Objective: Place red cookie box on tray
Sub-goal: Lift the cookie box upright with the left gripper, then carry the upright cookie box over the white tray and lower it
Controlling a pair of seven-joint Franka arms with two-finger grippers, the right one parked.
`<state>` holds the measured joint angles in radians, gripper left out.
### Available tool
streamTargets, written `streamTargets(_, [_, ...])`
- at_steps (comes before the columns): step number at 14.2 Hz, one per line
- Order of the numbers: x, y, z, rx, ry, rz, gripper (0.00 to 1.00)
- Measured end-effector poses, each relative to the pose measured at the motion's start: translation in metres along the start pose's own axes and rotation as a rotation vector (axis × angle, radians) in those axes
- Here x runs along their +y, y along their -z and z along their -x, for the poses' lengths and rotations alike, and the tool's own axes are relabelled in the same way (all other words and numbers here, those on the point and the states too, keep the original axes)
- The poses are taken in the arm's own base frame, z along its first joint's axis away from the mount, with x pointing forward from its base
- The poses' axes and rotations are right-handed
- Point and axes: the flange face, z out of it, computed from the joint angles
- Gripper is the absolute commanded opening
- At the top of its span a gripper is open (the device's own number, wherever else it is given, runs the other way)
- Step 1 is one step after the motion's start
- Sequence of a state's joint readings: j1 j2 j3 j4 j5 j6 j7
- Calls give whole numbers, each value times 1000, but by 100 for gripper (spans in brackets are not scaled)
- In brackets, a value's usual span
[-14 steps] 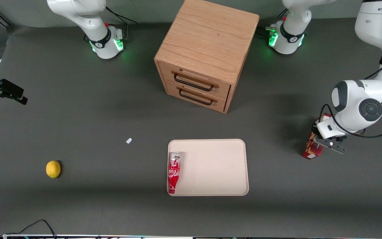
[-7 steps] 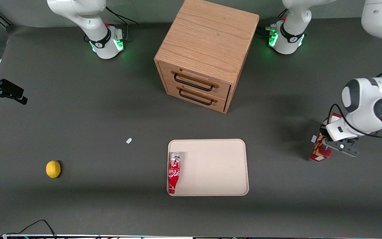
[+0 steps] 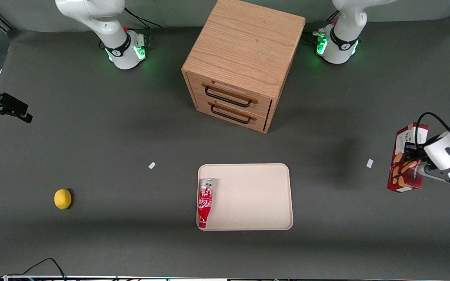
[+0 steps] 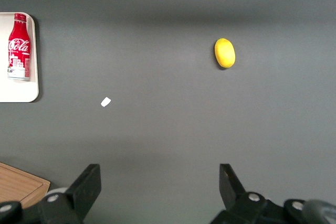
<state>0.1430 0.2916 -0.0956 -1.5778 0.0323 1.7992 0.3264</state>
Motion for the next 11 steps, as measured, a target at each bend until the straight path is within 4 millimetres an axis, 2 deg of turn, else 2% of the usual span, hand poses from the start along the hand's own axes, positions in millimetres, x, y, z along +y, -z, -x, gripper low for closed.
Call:
streamTargets(2, [22, 32, -10, -4, 60, 7, 0])
streamTargets(4, [63, 45, -25, -14, 124, 22, 0])
streamTargets(6, [108, 47, -45, -12, 179, 35, 0])
streamTargets(8, [145, 45, -64, -6, 227, 44, 0])
streamTargets(11, [175, 31, -88, -6, 292, 55, 0])
